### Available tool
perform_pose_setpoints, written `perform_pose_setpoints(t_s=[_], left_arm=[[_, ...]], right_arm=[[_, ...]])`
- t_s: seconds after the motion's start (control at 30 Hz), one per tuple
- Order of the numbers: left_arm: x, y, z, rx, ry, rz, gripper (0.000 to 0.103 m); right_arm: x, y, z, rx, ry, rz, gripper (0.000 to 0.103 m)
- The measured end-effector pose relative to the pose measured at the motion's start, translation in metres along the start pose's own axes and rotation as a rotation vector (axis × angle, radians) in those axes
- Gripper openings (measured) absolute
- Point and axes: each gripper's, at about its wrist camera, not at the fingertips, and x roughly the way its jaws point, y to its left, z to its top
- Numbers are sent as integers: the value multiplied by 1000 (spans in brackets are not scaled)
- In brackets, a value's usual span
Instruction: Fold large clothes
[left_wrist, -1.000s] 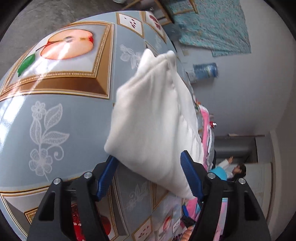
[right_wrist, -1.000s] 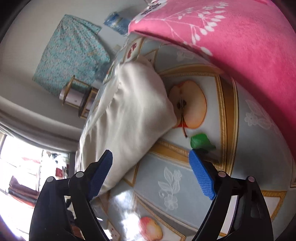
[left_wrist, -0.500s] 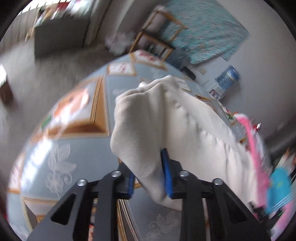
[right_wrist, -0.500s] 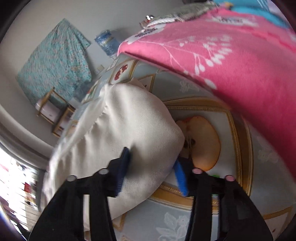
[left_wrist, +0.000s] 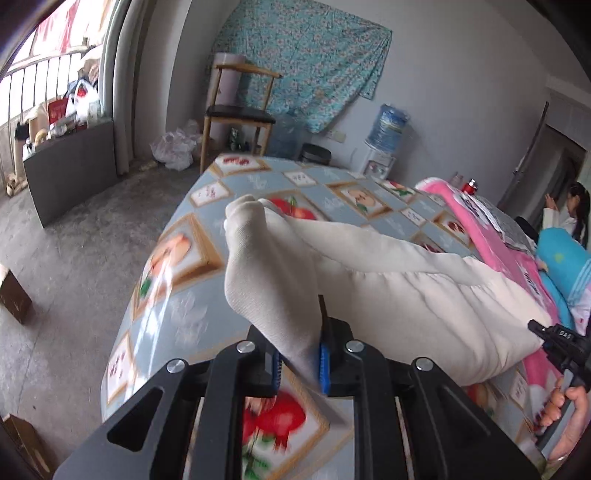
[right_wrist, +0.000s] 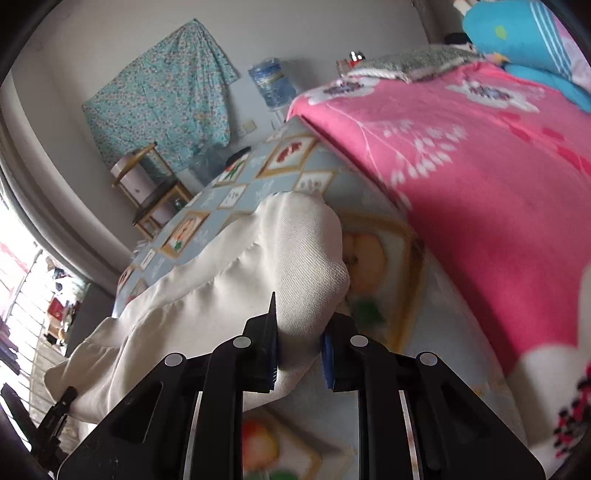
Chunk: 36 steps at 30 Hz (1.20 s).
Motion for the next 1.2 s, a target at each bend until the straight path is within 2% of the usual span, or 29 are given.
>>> perform_pose_setpoints(t_s=[0.1, 0.17, 0.23, 0.27, 0.33, 0.4, 0.47, 0.5, 0.6, 0.7, 0.77, 0.83, 0.93, 0.97, 1.0, 1.03, 1.07, 1.13, 1.17, 1.2], left_arm=[[-11, 16, -28, -22, 95, -22, 19], [-8, 26, -44, -41, 158, -11, 24], [-13, 35, -53, -68, 168, 1, 34], [-20, 39, -52, -86, 151, 5, 38], [-41, 48, -44, -100, 65, 65, 51], [-57, 56, -36, -102, -7, 121, 54], [-67, 61, -25, -104, -58, 152, 54], [-67, 60, -20, -93, -75, 142, 54], [-53, 43, -5, -29, -83, 84, 54], [-22, 11, 7, 31, -75, 8, 54], [2, -9, 13, 85, -42, 2, 54], [31, -23, 14, 134, 2, 39, 54], [71, -27, 4, 184, 96, 132, 54], [79, -26, 0, 187, 117, 142, 54], [85, -22, -5, 179, 133, 142, 54], [86, -20, -9, 166, 125, 135, 54], [84, -17, -10, 157, 112, 125, 54], [83, -14, -10, 155, 110, 116, 54], [82, -13, -10, 153, 109, 111, 54], [82, -13, -10, 151, 107, 106, 54]], right_arm=[[-13, -12, -31, -1, 67, -13, 21], [-10, -18, -49, -47, 122, -57, 30], [-11, -23, -53, -92, 148, -98, 39], [-15, -24, -51, -109, 145, -112, 44], [-29, -25, -41, -153, 112, -158, 46], [-43, -20, -27, -226, 54, -260, 48], [-52, -10, -13, -268, 8, -278, 49], [-53, -5, -6, -277, -7, -250, 49], [-37, 29, 11, -323, -14, -78, 54], [5, 81, 18, -394, 97, 123, 58], [42, 128, 11, -486, 206, 199, 60], [68, 162, 0, -564, 256, 239, 60], [106, 195, -9, -613, 302, 255, 60], [113, 202, -11, -639, 304, 238, 60], [123, 210, -17, -686, 295, 178, 60], [130, 214, -22, -724, 298, 140, 58], [137, 216, -28, -752, 313, 114, 43], [143, 217, -34, -770, 321, 76, 30], [140, 217, -36, -779, 304, 76, 18], [133, 218, -37, -788, 281, 68, 14]])
